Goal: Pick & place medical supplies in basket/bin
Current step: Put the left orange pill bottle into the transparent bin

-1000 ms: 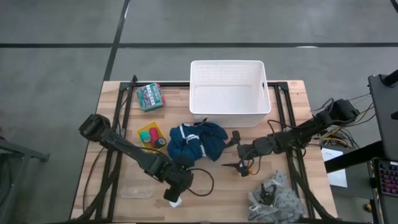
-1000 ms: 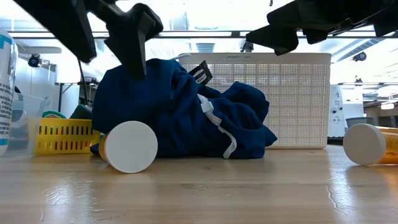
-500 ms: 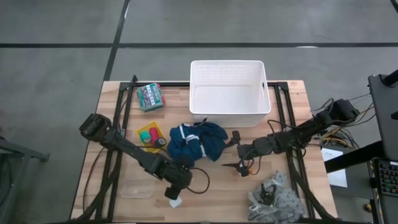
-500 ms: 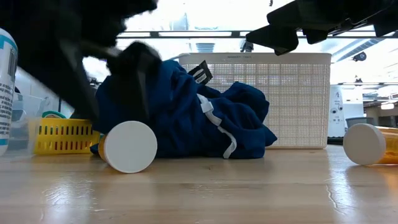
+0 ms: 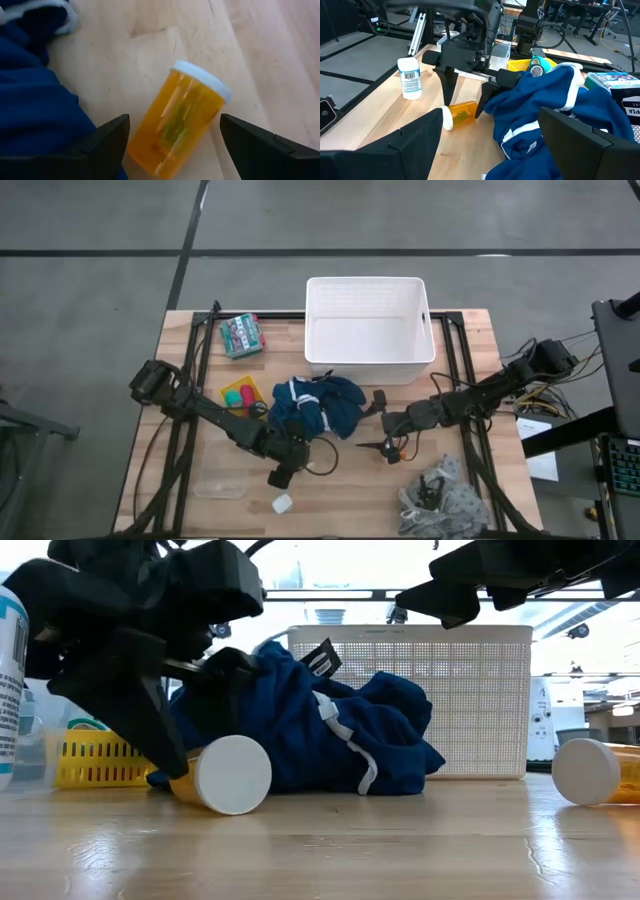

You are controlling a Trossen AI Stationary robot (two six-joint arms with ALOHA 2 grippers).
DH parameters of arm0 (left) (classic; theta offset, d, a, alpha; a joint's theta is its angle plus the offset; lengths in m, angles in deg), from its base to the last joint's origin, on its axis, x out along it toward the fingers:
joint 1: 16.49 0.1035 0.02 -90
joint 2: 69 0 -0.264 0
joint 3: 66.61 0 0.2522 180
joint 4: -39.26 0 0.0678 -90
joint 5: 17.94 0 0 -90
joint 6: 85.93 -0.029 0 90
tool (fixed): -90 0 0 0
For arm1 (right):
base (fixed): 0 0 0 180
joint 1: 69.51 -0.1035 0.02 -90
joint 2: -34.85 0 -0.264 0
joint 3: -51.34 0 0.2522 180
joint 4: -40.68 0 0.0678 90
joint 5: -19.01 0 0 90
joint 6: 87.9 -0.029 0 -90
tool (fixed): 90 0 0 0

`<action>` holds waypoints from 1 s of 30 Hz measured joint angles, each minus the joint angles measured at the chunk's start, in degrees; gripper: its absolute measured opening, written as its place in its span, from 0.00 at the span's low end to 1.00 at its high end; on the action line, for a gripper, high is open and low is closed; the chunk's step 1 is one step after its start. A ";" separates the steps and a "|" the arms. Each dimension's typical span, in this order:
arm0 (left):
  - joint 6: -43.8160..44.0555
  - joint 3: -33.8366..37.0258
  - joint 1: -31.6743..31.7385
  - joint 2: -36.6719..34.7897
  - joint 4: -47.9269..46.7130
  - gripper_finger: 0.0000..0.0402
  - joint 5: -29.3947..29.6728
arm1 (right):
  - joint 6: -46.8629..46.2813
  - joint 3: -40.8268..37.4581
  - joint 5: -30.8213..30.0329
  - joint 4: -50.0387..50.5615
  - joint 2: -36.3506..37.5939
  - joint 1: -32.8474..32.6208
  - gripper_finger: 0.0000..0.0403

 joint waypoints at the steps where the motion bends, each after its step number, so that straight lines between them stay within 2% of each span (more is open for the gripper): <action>1: 0.01 0.00 0.02 0.00 0.27 0.78 -0.02 | -0.01 -0.01 -0.01 0.00 0.00 0.01 0.81; 11: 0.01 0.24 0.04 0.00 0.76 0.77 -0.66 | 0.07 0.00 0.00 0.00 0.00 0.00 0.81; 17: 0.01 0.24 0.04 0.00 0.83 0.73 -0.66 | 0.05 0.00 0.01 -0.02 0.00 -0.01 0.81; 22: 0.01 0.24 0.04 0.00 1.01 0.66 -0.67 | 0.01 0.00 -0.01 0.00 0.00 0.01 0.81; 30: 0.01 0.24 0.04 0.00 1.28 0.48 -0.66 | 0.06 0.00 0.01 0.00 0.00 0.00 0.81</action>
